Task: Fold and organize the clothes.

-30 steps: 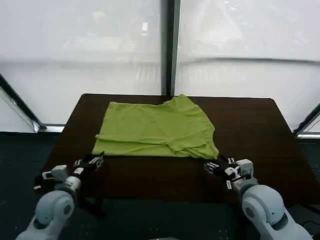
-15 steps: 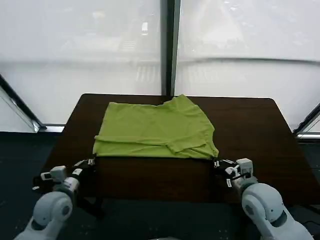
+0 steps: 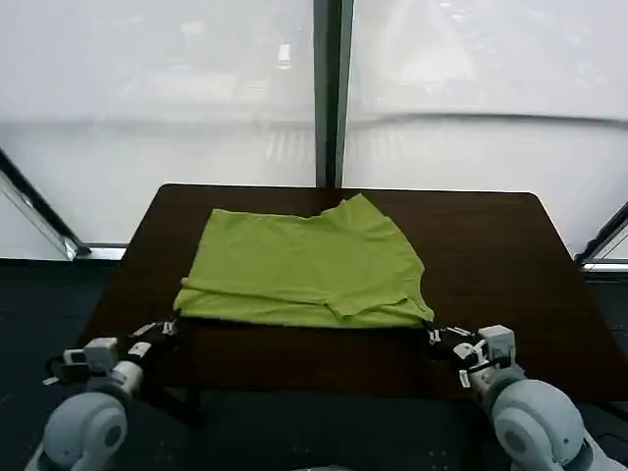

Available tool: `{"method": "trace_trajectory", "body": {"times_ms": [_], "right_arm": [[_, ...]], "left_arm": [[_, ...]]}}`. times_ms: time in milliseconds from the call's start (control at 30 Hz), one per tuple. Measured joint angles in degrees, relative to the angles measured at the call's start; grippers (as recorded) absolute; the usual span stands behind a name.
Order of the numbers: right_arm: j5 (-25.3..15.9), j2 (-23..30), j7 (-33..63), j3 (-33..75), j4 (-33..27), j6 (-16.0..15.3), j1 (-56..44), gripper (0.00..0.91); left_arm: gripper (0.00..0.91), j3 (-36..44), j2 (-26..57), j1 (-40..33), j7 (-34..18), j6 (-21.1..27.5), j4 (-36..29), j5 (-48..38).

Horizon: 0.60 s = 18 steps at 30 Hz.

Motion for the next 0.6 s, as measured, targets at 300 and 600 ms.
{"method": "trace_trajectory", "body": {"times_ms": [300,600], "right_arm": [[-0.3,0.4,0.0,-0.6,0.3,0.0,-2.3,0.000],[-0.3,-0.1,-0.1,-0.3,2.0,0.0,-3.5,0.878]], "left_arm": [[0.000,-2.9,-0.3,5.3,0.4,0.0,-1.8,-0.4],[0.878,-3.9,-1.1,8.3,0.3,0.7,-3.5,-0.2]]}}
